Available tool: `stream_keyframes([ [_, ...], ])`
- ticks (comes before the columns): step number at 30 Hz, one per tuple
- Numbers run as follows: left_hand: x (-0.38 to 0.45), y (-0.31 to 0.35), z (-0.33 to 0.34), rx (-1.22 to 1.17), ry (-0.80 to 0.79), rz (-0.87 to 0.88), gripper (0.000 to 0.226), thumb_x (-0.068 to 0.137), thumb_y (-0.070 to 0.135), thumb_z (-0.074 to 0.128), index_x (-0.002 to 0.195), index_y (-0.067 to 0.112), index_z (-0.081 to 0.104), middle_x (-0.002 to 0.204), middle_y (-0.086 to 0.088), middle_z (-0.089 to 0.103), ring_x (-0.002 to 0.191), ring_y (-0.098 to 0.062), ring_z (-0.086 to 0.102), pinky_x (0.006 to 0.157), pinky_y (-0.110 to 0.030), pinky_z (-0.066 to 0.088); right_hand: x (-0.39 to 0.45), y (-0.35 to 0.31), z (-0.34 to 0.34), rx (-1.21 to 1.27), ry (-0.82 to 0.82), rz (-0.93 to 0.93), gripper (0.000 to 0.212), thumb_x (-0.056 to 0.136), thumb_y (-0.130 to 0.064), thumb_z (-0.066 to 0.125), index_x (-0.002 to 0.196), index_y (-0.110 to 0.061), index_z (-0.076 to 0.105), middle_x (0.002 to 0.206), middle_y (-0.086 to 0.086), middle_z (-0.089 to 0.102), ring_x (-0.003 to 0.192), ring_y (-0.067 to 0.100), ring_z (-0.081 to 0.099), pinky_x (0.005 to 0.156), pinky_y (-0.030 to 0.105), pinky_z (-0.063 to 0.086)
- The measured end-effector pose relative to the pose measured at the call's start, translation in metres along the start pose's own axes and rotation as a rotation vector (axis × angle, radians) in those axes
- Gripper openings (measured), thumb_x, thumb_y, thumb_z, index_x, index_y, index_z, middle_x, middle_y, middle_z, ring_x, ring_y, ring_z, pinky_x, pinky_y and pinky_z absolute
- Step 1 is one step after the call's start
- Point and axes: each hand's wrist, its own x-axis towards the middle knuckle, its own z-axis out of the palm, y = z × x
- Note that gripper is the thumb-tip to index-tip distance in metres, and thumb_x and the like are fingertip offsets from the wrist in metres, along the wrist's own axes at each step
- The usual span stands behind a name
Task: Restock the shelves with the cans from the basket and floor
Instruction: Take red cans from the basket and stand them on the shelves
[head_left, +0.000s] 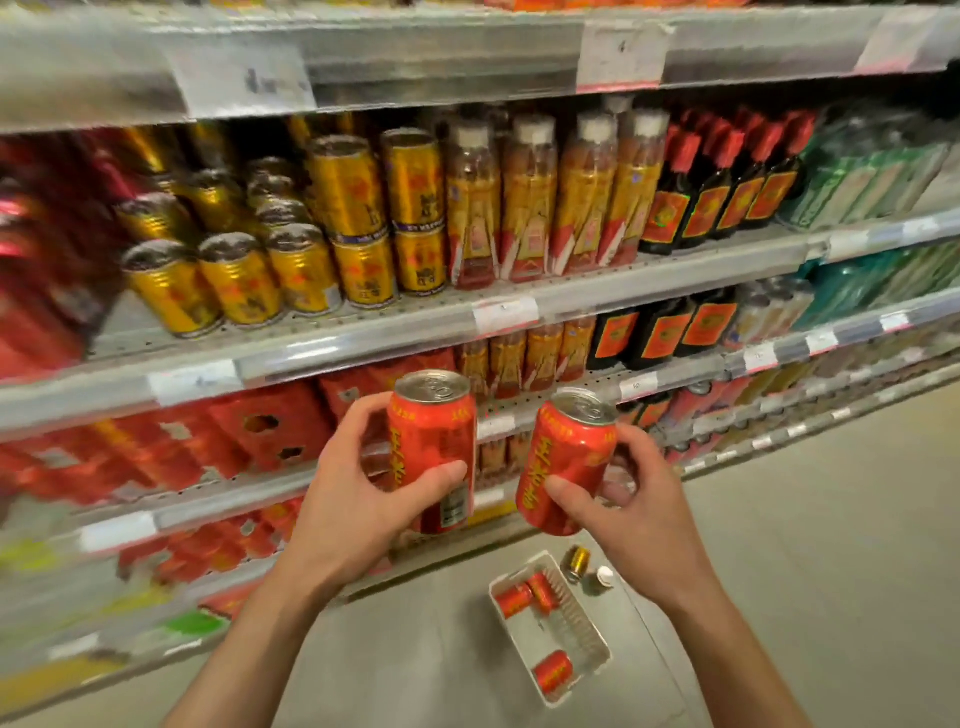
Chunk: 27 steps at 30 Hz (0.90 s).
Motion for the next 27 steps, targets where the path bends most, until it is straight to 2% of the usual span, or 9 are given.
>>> stream_keyframes([
  [4,-0.019,-0.008,-0.069,-0.005,0.074,0.014,0.063,0.058,0.061,0.084,0.113,0.051,0.056,0.114,0.036,0.065,0.109,0.012,0.059,0.083,-0.007,0.043,-0.013,-0.023,0.064,0.060,-0.033,-0.031,0.074,0.057,-0.049,0.090,0.124,-0.034,0.061,0.113,-0.014,0.073,0.104,0.008,0.075,0.083,0.020,0.061],
  [6,-0.030,-0.013,-0.107,-0.016,0.091,0.023,0.062,0.060,0.058,0.085,0.115,0.045,0.058,0.114,0.031,0.067,0.107,0.007,0.062,0.083,-0.009,0.046,-0.023,-0.035,0.098,0.066,-0.047,-0.051,0.071,0.058,-0.049,0.090,0.122,-0.036,0.062,0.112,-0.014,0.074,0.103,0.008,0.075,0.080,0.016,0.059],
  [9,-0.042,-0.023,-0.164,0.001,0.126,0.049,0.060,0.061,0.057,0.085,0.114,0.044,0.059,0.112,0.030,0.068,0.105,0.006,0.064,0.086,-0.008,0.045,-0.035,-0.052,0.150,0.076,-0.075,-0.069,0.070,0.060,-0.047,0.094,0.121,-0.035,0.062,0.115,-0.008,0.075,0.105,0.014,0.076,0.086,0.024,0.060],
  [12,-0.049,-0.035,-0.215,0.018,0.171,0.036,0.069,0.058,0.061,0.086,0.119,0.041,0.059,0.112,0.028,0.070,0.105,0.005,0.065,0.089,-0.014,0.046,-0.042,-0.068,0.199,0.072,-0.109,-0.094,0.067,0.065,-0.038,0.095,0.122,-0.031,0.061,0.116,-0.004,0.075,0.103,0.015,0.076,0.083,0.023,0.060],
  [14,-0.052,-0.042,-0.244,0.022,0.207,0.030,0.069,0.057,0.061,0.086,0.118,0.042,0.058,0.110,0.029,0.071,0.102,0.006,0.067,0.085,-0.011,0.047,-0.045,-0.079,0.228,0.061,-0.129,-0.107,0.066,0.065,-0.034,0.092,0.122,-0.031,0.059,0.121,0.000,0.074,0.100,0.013,0.077,0.082,0.024,0.061],
  [18,-0.050,-0.049,-0.288,0.025,0.242,0.021,0.063,0.061,0.057,0.086,0.116,0.044,0.058,0.109,0.022,0.073,0.098,0.001,0.070,0.085,-0.025,0.051,-0.039,-0.101,0.271,-0.028,-0.180,-0.149,0.062,0.075,-0.027,0.092,0.121,-0.045,0.055,0.128,-0.005,0.070,0.104,0.008,0.075,0.095,0.036,0.061],
  [20,-0.045,-0.053,-0.303,0.044,0.258,0.019,0.066,0.061,0.059,0.086,0.118,0.041,0.057,0.110,0.021,0.073,0.099,0.000,0.070,0.087,-0.029,0.052,-0.029,-0.109,0.286,-0.070,-0.207,-0.182,0.065,0.073,-0.034,0.092,0.125,-0.044,0.055,0.127,-0.008,0.070,0.108,0.004,0.072,0.095,0.031,0.059],
  [23,-0.031,-0.056,-0.321,0.119,0.294,0.032,0.067,0.060,0.063,0.084,0.117,0.042,0.056,0.111,0.024,0.069,0.103,0.002,0.065,0.086,-0.025,0.049,-0.009,-0.122,0.306,-0.173,-0.223,-0.269,0.071,0.066,-0.057,0.087,0.127,-0.047,0.053,0.125,-0.019,0.067,0.110,-0.006,0.064,0.088,0.015,0.049],
  [27,-0.007,-0.056,-0.339,0.171,0.317,0.021,0.067,0.060,0.060,0.084,0.119,0.044,0.055,0.113,0.026,0.066,0.106,0.005,0.063,0.085,-0.022,0.051,0.032,-0.134,0.329,-0.279,-0.279,-0.364,0.073,0.062,-0.068,0.080,0.125,-0.054,0.045,0.126,-0.026,0.061,0.117,-0.007,0.056,0.091,0.015,0.042],
])
